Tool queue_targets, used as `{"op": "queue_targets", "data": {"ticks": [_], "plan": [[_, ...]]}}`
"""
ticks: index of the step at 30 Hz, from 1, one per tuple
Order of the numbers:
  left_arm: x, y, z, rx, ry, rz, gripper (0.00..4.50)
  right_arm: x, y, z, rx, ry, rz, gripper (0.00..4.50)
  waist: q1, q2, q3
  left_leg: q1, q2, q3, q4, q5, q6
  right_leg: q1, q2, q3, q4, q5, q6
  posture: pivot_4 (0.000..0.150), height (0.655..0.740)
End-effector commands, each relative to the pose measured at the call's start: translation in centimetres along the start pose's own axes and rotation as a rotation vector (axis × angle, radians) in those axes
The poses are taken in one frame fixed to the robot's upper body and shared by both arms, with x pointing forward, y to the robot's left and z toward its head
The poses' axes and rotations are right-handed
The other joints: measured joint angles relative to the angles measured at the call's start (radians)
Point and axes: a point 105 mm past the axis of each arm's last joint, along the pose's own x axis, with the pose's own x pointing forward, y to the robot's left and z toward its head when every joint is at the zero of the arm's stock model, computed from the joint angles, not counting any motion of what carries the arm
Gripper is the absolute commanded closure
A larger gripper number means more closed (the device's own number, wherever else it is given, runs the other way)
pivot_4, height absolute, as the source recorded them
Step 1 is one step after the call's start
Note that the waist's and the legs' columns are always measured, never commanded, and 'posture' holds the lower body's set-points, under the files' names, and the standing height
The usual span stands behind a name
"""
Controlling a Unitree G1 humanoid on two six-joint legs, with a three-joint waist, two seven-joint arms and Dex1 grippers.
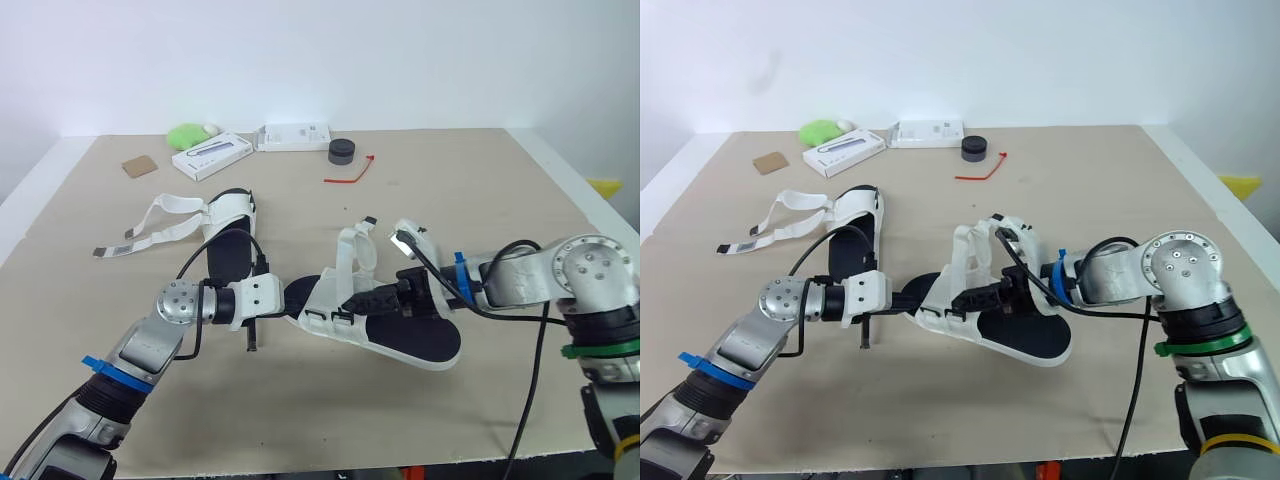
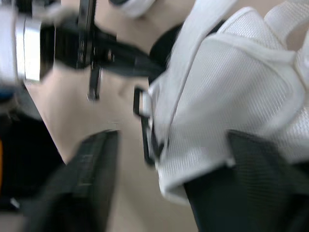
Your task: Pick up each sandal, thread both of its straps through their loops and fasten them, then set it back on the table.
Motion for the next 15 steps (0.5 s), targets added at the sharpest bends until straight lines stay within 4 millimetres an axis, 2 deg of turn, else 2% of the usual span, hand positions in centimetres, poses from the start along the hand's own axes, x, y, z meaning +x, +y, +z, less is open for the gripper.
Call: {"op": "queue_targets", "data": {"ticks": [1, 4, 7, 15], "plan": [[-0.5, -1.3, -3.4, -0.08, 0.132, -0.035, 4.5, -2.1, -0.8, 0.8, -0.132, -0.078, -0.051, 0.02, 0.001, 0.0, 0.0, 0.0, 0.0, 0.0, 0.0, 0.0, 0.0, 0.0, 0.0, 0.0, 0.0, 0.0, 0.0, 0.15, 0.74], [-0.8, -1.1, -3.1, -0.075, 0.124, -0.034, 4.5, -3.2, -2.2, 1.6, -0.338, -0.17, -0.11, 0.02, 0.0, 0.0, 0.0, 0.001, 0.0, 0.0, 0.0, 0.0, 0.0, 0.0, 0.0, -0.001, 0.0, -0.001, -0.001, 0.15, 0.74], [-0.9, -1.1, -2.9, -0.071, 0.118, -0.034, 4.5, -3.0, -3.4, 1.4, -0.586, -0.203, -0.161, 0.02, -0.003, 0.0, 0.0, 0.003, 0.001, 0.002, -0.001, 0.0, 0.0, 0.0, 0.001, -0.001, 0.0, -0.001, -0.001, 0.15, 0.74], [-0.8, -1.0, -2.4, -0.061, 0.107, -0.042, 4.5, -0.7, -3.3, -0.5, -0.848, -0.215, -0.108, 0.02, -0.003, 0.0, 0.0, 0.005, 0.002, 0.005, -0.002, 0.0, 0.0, -0.001, 0.003, 0.001, 0.002, -0.002, -0.002, 0.15, 0.74]]}}
